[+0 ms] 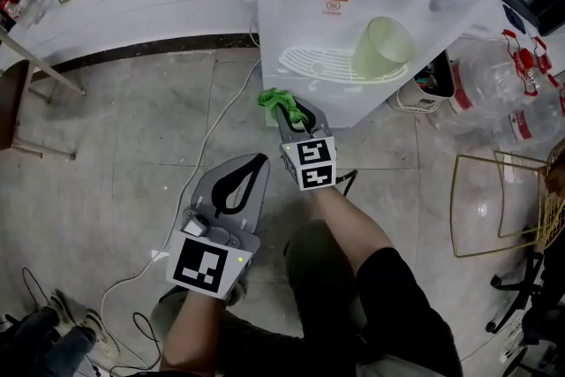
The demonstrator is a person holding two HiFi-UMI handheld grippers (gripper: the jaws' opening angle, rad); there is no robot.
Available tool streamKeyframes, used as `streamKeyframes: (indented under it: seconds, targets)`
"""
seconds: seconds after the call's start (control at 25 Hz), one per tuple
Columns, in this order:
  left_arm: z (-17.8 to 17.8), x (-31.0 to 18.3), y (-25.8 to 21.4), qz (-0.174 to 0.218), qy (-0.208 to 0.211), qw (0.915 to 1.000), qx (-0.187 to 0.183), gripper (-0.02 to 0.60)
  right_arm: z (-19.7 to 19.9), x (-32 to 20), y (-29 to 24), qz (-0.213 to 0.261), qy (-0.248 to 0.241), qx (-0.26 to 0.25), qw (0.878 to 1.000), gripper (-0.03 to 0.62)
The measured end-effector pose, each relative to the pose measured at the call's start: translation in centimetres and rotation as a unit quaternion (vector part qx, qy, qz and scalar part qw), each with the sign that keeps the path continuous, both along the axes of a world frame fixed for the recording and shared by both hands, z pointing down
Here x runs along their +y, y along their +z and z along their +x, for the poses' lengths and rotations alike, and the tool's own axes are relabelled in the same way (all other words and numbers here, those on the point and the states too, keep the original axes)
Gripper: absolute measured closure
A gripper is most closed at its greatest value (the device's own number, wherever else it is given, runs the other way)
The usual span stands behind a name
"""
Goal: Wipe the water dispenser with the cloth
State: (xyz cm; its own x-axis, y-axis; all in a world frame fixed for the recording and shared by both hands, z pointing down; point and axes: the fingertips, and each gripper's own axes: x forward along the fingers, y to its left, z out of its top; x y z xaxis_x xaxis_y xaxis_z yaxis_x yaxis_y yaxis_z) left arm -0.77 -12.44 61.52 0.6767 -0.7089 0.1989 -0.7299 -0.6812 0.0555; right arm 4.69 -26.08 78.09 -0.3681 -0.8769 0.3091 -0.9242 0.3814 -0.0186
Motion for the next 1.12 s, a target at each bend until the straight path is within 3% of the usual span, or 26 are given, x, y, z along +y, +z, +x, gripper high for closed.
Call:
streamKeyframes:
  seconds: [0.16,0.48,0.84,0.96,1.12]
  targets:
    - [0.9,0.0,0.4,0.000,0.010,1.0000,-0.001,0.580,3.9,0.7,0.5,-0.003,0.029,0.013,0.999,0.487]
    - [2.9,-0.2,0.8,-0.003,0.031,0.9995,-0.002,0.580,16.3,2.3,2.2,-0.020,0.124,0.051,0.991,0.487]
    - [3.1,0.2,1.5,-0.006,0.034,0.9993,-0.016,0.580,28.9,4.5,3.5,-0.045,0.268,0.056,0.961,0.488]
    - [3.1,0.2,1.7,-0.006,0.034,0.9992,-0.021,0.580,30.2,5.4,3.6,-0.048,0.289,0.049,0.955,0.490]
    - [2.8,0.1,1.6,-0.004,0.031,0.9992,-0.023,0.579,26.2,6.4,3.7,-0.045,0.230,0.044,0.971,0.490]
